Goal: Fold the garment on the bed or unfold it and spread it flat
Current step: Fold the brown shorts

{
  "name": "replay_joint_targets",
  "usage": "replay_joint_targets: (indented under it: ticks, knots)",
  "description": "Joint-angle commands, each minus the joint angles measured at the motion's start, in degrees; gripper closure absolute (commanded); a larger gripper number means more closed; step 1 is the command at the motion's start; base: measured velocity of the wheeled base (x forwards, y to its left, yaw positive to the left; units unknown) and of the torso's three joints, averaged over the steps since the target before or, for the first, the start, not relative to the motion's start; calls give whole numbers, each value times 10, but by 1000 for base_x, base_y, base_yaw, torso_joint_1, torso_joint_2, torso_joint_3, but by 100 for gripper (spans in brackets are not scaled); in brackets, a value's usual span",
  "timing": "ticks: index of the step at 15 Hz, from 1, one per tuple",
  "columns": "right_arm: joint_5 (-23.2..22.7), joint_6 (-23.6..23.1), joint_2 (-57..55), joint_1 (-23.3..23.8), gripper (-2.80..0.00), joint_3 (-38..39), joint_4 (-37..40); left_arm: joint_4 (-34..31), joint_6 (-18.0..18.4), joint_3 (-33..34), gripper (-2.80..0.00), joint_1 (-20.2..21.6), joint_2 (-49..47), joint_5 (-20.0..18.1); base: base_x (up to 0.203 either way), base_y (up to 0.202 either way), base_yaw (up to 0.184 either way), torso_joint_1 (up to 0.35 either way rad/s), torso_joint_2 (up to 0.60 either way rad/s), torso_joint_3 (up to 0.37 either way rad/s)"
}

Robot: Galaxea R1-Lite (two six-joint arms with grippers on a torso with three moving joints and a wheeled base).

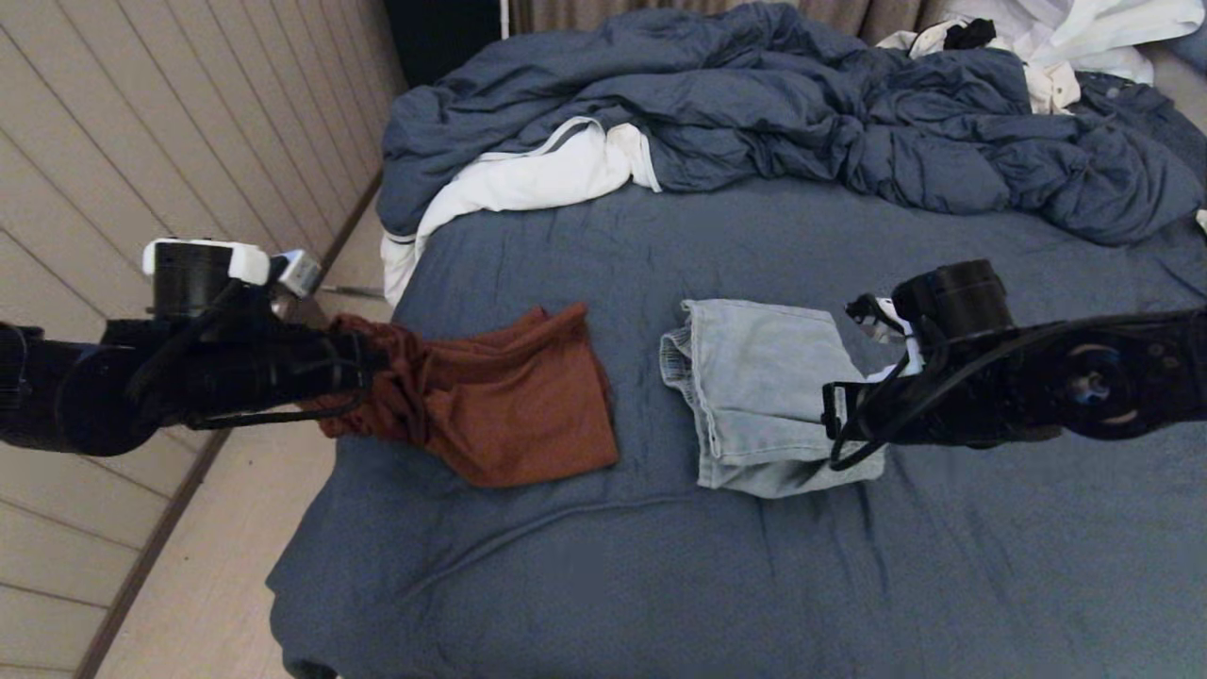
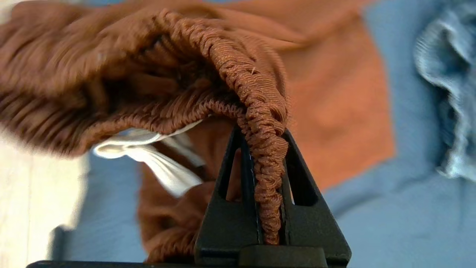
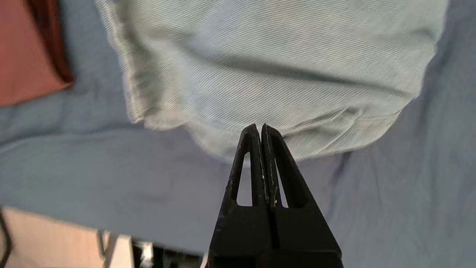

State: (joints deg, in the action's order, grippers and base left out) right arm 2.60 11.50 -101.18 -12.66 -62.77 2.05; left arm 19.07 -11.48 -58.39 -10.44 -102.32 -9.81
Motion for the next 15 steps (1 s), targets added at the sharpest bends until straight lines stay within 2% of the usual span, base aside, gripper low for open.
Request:
replay_joint_targets:
  ticks: [1,4,7,9,15]
  knots:
    - [-6,-3,-15,13,0,6,-16,1,-1,-20,0,-86,-19,39,0,0,0,0,0,0]
    - [-49,-4,-15,30,0,-16,-15,3,-2,-76,0,-160,-93,100,0,0,0,0,0,0]
    - [-66,-3,-12,35,0,-13,-16,6,-15,-142,0,-205,-170,139,0,0,0,0,0,0]
    - [-90,-4,-3,46,0,-13,-15,9,-23,-178,0,-231,-210,153,0,0,0,0,0,0]
    - [-99,-3,7,50,0,-9,-15,2,-25,-275,0,-281,-295,182,0,0,0,0,0,0]
